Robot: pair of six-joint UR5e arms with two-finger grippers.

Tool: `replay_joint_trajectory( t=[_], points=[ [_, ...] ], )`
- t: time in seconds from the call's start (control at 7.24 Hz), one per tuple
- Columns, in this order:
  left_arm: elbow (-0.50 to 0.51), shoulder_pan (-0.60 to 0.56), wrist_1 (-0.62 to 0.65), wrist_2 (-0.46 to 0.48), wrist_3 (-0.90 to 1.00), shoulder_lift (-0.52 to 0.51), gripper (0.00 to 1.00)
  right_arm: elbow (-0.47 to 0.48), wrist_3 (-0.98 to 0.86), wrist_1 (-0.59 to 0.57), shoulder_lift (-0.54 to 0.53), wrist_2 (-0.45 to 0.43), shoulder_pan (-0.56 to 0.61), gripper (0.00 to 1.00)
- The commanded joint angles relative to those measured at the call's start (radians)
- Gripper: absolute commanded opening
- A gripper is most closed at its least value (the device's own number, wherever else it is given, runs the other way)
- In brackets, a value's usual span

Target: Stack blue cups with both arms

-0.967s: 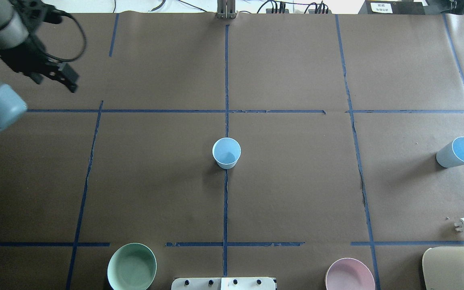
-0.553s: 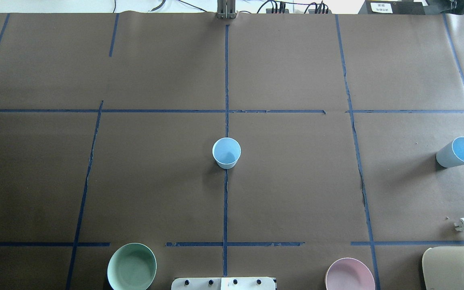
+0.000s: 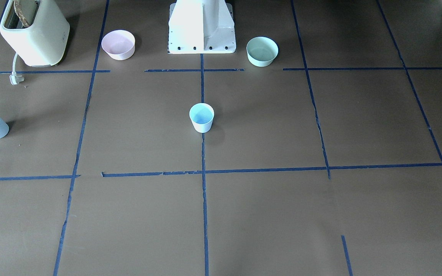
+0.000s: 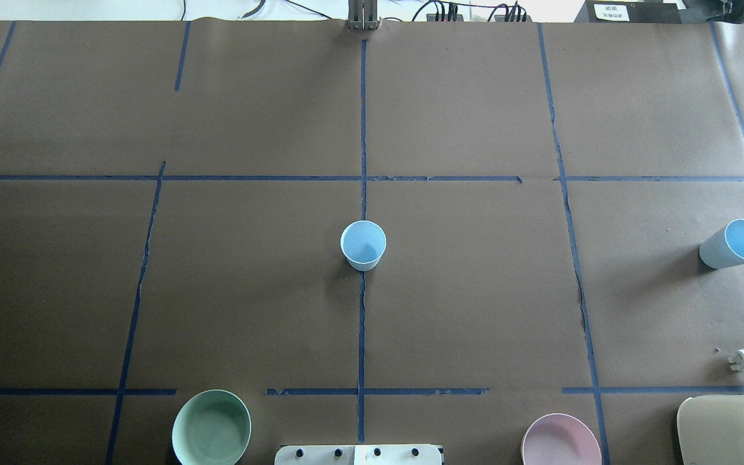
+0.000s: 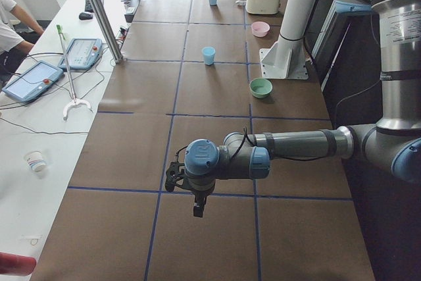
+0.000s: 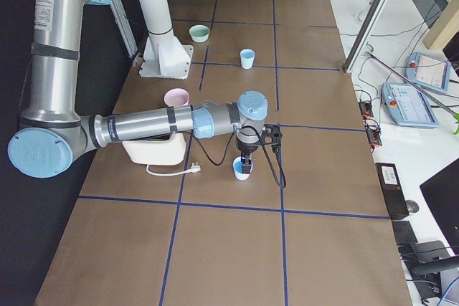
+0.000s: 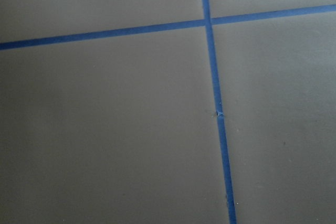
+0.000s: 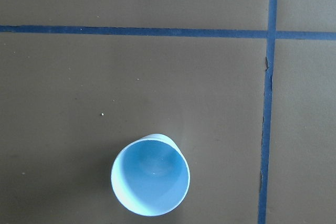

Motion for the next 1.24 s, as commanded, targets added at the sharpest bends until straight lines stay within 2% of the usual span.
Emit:
replay_joint_trajectory(
  t=[0.0,0.28,0.55,0.69,0.97,1.11],
  points=[
    [-0.001,-0.002,-0.013,0.0,-0.01,0.004,1.0,-0.084,0.018,0.13,-0.009,-0.034,-0.016,0.98],
    [-0.002,-0.002,-0.013,-0.002,-0.01,0.001,1.0,-0.187,0.164,0.317,0.017,-0.034,-0.071,0.98],
    [-0.002,-0.002,-0.013,-0.002,-0.01,-0.001,1.0,-0.219,0.189,0.361,0.016,-0.036,-0.108,0.98],
    [-0.004,-0.002,-0.013,-0.003,-0.01,-0.001,1.0,-0.233,0.189,0.361,0.016,-0.036,-0.121,0.94],
    [-0.002,-0.002,-0.013,-0.005,-0.011,-0.001,1.0,-0.268,0.191,0.365,0.02,-0.037,-0.154,0.42],
    [-0.002,-0.002,-0.013,-0.005,-0.011,-0.001,1.0,-0.282,0.189,0.365,0.042,-0.05,-0.175,0.32]
  ],
)
